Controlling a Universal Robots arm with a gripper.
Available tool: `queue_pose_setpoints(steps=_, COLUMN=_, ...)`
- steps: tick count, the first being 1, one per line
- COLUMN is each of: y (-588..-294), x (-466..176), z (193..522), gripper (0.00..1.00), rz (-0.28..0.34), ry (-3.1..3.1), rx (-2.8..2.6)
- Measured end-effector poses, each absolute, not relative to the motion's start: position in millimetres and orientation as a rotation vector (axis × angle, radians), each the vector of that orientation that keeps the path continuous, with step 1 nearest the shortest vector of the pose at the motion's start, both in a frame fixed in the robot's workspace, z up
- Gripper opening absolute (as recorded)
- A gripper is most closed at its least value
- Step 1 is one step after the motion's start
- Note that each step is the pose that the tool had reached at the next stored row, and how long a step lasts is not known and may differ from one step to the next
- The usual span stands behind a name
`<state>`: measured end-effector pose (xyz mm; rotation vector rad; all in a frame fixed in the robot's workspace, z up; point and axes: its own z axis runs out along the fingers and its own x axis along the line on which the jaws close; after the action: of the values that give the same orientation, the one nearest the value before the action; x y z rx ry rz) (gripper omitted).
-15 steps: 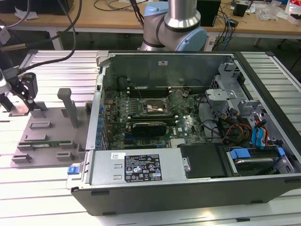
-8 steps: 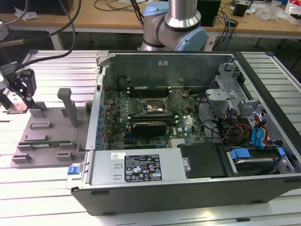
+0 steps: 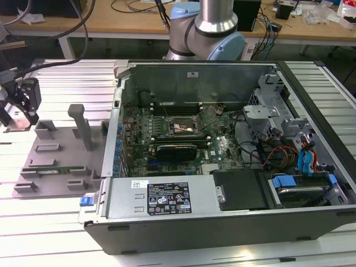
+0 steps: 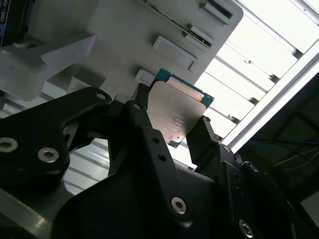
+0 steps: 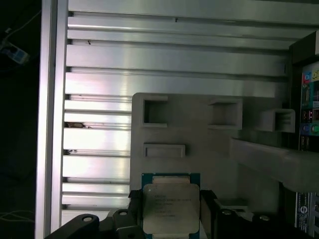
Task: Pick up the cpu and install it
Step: 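Pick up the cpu and move it towards the insertion slot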
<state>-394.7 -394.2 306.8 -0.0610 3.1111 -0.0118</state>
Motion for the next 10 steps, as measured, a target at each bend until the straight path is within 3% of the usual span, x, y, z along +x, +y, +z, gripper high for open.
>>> queue_pose_setpoints(steps=10, y=-393.8, x=-394.7, z=323.8, gripper=0.55, rz=-0.012, ry=3.111, rx=-0.061)
